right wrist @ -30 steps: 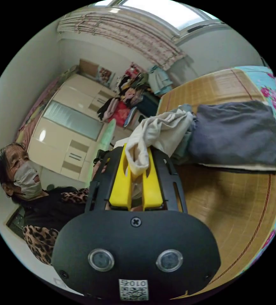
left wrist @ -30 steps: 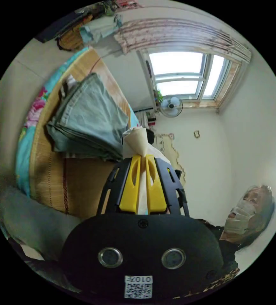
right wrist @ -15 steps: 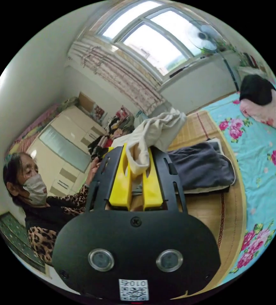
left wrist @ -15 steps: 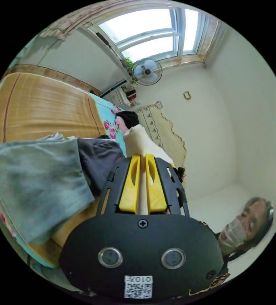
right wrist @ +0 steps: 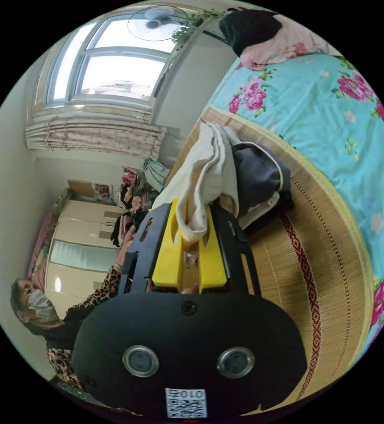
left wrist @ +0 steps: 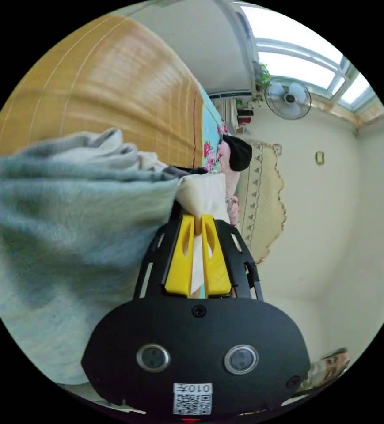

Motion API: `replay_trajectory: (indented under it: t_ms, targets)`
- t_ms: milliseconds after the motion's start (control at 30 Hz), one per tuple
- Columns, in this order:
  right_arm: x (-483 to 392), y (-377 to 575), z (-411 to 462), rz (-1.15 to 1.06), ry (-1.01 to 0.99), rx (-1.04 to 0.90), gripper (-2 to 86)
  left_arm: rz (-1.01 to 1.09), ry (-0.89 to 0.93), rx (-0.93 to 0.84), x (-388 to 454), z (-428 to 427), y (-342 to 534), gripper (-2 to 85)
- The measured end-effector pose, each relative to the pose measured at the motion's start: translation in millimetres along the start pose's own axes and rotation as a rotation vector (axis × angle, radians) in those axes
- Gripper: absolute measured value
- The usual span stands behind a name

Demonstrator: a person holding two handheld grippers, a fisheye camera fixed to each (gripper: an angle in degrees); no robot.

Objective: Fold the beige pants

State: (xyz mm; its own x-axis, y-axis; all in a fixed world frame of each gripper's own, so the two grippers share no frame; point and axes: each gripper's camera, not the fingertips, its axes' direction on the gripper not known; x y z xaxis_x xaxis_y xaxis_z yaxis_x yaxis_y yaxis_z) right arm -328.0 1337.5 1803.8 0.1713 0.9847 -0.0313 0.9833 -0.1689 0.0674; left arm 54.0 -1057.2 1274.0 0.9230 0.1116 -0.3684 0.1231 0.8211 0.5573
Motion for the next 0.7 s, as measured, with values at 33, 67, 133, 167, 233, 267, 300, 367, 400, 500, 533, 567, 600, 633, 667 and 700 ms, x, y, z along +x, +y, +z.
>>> replay_trajectory:
  t_ms: [33, 67, 133, 167, 233, 267, 300, 367, 400, 500, 533, 567, 600, 633, 667, 700]
  targets:
    - [-9.8, -0.8, -11.8, -0.037, 0.024, 0.006, 6.4, 0.081, -0.047, -0.012, 18.4, 1.5, 2.7, 0.9]
    - [-12.8, -0.4, -17.1, -0.044, 0.044, 0.008, 6.5, 0.178, -0.147, -0.015, 35.8, 4.4, 6.5, 1.0]
    - [-4.9, 4.6, -26.3, 0.012, 0.122, -0.026, 7.0, 0.182, -0.292, -0.030, 34.3, 14.9, 11.9, 1.1]
    - [2.5, 6.4, -25.1, 0.049, 0.122, -0.054, 7.2, 0.110, -0.318, -0.061, 15.8, 22.6, 14.8, 1.1]
    - [35.4, 18.6, -22.5, 0.177, 0.034, -0.154, 7.5, 0.043, -0.269, -0.070, -12.4, 27.8, 25.8, 1.1]
    - [39.7, 23.8, -27.5, 0.181, 0.013, -0.130, 7.5, 0.056, -0.211, -0.056, -20.2, 29.2, 36.5, 1.2]
    - [42.0, 35.4, -42.1, 0.149, -0.031, -0.054, 7.1, 0.077, -0.190, -0.052, -21.5, 30.4, 41.9, 1.2]
    - [40.6, 52.8, -64.0, 0.109, -0.063, 0.042, 6.7, 0.084, -0.086, -0.050, -36.0, 34.1, 58.0, 1.1]
    - [41.2, 64.2, -77.7, 0.138, -0.039, 0.110, 6.4, 0.058, -0.049, -0.041, -42.8, 33.8, 61.7, 1.1]
    - [28.1, 81.3, -103.1, 0.081, -0.085, 0.293, 5.7, -0.067, 0.105, 0.033, -77.9, 29.8, 85.7, 0.8]
    - [14.3, 75.6, -101.0, 0.003, -0.132, 0.300, 5.6, -0.108, 0.133, 0.046, -90.3, 32.4, 97.0, 0.6]
    - [6.4, 70.6, -97.8, -0.032, -0.149, 0.297, 5.6, -0.157, 0.178, 0.056, -101.0, 37.0, 108.4, 0.4]
    - [-10.3, 56.8, -87.0, -0.099, -0.175, 0.276, 5.6, -0.182, 0.195, 0.075, -104.7, 37.5, 114.8, 0.3]
    - [-26.0, 38.3, -69.1, -0.157, -0.200, 0.222, 5.7, -0.186, 0.195, 0.151, -105.1, 33.3, 128.2, 0.1]
    - [-32.8, 27.8, -57.1, -0.176, -0.208, 0.183, 5.7, -0.130, 0.207, 0.232, -99.4, 25.1, 140.7, 0.1]
    - [-43.7, 6.5, -28.3, -0.181, -0.211, 0.091, 5.8, -0.112, 0.208, 0.249, -96.9, 21.1, 147.1, 0.0]
